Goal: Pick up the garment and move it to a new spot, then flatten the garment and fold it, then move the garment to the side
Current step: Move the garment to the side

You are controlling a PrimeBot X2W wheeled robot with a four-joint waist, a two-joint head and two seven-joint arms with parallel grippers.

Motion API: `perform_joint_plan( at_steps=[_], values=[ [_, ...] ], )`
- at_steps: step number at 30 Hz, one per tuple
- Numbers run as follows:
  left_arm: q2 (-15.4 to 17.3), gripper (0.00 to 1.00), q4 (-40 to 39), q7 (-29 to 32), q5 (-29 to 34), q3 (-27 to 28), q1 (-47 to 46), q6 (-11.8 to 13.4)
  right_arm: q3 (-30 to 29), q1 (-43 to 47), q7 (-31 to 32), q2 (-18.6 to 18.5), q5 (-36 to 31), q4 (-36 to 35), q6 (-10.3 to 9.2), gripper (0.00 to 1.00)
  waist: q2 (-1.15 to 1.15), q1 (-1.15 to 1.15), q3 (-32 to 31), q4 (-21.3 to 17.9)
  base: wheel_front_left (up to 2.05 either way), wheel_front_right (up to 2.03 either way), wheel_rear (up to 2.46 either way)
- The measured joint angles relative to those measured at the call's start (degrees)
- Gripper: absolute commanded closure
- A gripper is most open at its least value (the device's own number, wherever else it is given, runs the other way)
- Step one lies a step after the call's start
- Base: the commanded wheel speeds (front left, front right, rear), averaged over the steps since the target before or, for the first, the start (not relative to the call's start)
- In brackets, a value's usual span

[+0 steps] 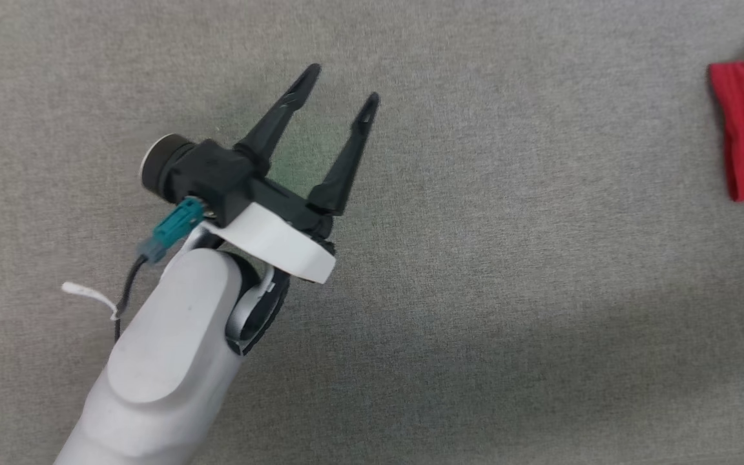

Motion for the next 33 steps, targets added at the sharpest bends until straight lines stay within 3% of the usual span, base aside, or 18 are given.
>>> perform_joint_plan(
  at_steps=[8, 22, 26, 33],
  values=[
    [0.4, 0.00, -1.3, 0.0, 0.5, 5.4, 3.8, 0.0, -0.6, 0.5, -4.6, 0.4, 3.9, -1.0, 0.00, 0.00, 0.00, 0.00, -3.0, 0.4, 0.00, 0.00, 0.00],
    [-1.9, 0.00, -6.3, 0.0, 7.3, 19.1, 14.5, 0.2, 0.0, 10.1, -15.1, 5.8, 9.1, -11.5, 0.00, 0.00, 0.00, 0.00, -10.1, 1.5, 0.00, 0.00, 0.00],
    [-2.6, 0.00, -8.3, 0.0, 9.1, 22.6, 17.7, 0.1, -2.1, 14.4, -15.5, 7.0, 8.7, -15.7, 0.00, 0.00, 0.00, 0.00, -12.1, 2.1, 0.00, 0.00, 0.00],
    [-3.7, 0.00, -9.8, 0.0, 10.3, 27.8, 24.6, 0.0, -13.5, 25.0, -15.7, 10.2, 2.0, -27.5, 0.00, 0.00, 0.00, 0.00, -15.6, 3.4, 0.00, 0.00, 0.00]
  ],
)
